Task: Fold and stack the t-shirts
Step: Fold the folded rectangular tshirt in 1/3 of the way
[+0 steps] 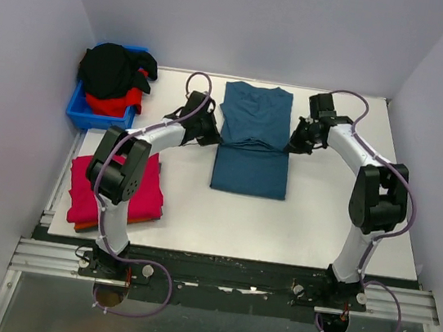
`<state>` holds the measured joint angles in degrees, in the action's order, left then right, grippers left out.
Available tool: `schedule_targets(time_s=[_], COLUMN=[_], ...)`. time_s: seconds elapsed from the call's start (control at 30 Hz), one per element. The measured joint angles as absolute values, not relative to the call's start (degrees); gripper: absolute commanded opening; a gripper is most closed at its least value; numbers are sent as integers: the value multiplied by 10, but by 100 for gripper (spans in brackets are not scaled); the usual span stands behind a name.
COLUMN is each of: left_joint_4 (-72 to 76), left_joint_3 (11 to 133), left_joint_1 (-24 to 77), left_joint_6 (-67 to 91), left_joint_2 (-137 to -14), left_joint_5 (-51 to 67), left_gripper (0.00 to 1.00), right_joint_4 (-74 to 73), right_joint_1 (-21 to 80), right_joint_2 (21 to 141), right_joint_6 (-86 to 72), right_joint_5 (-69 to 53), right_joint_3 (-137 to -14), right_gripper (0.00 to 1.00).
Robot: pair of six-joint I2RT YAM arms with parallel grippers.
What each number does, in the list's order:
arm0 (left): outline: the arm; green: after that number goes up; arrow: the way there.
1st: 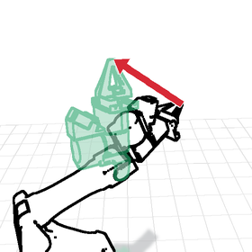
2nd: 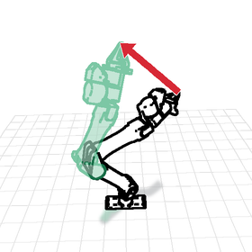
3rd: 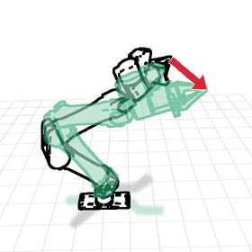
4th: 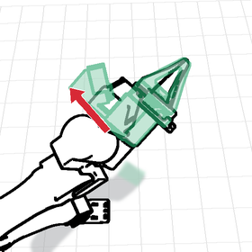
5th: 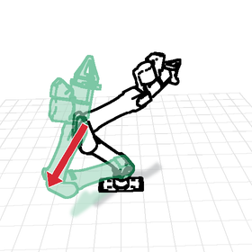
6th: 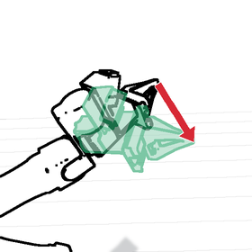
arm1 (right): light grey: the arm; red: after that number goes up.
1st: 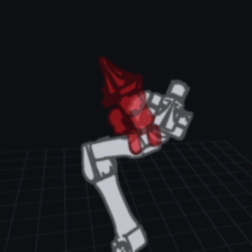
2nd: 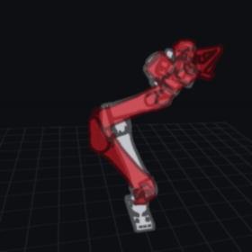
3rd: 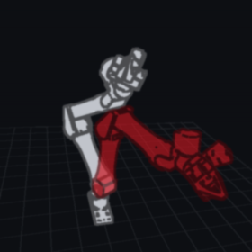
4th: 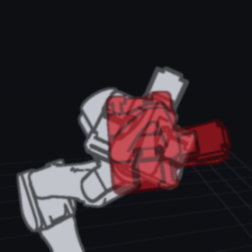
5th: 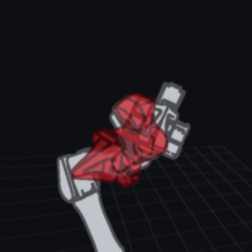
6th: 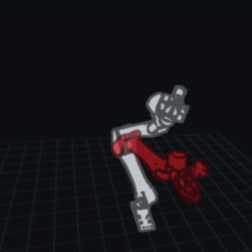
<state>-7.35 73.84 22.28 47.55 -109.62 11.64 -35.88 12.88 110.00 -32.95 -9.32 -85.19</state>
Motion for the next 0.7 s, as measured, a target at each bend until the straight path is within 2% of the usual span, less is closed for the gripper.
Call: schedule_targets(time_s=[0.13,0.2,0.23,0.27,0.3,0.33,0.37,0.4,0.43,0.57,0.7], left_joint_4=[-74,-74,-74,-74,-74,-73,-72,-70,-69,-70,-71], left_joint_3=[755,764,769,776,783,789,794,796,798,796,752], left_joint_1=[220,218,217,216,214,212,210,209,207,203,202], left_joint_6=[475,475,476,476,476,473,476,477,479,468,461], left_joint_2=[-1116,-1122,-1126,-1130,-1134,-1138,-1141,-1144,-1146,-1141,-1100], left_joint_5=[116,117,117,119,121,125,128,129,131,130,129], left_gripper=[0,0,11,30,42,51,55,67,75,76,67], right_joint_4=[-361,-361,-361,-361,-362,-362,-363,-363,-363,-351,-324], right_joint_1=[125,123,122,120,119,117,116,115,115,112,112], right_joint_2=[1115,1127,1134,1142,1150,1157,1163,1167,1168,1151,1056], right_joint_6=[-330,-330,-331,-332,-334,-337,-341,-343,-344,-345,-345], right_joint_5=[-94,-96,-96,-97,-98,-98,-98,-98,-97,-94,-87], right_joint_3=[-879,-896,-905,-914,-924,-933,-940,-944,-945,-917,-783], right_gripper=[1,4,9,25,39,51,57,58,58,57,47])
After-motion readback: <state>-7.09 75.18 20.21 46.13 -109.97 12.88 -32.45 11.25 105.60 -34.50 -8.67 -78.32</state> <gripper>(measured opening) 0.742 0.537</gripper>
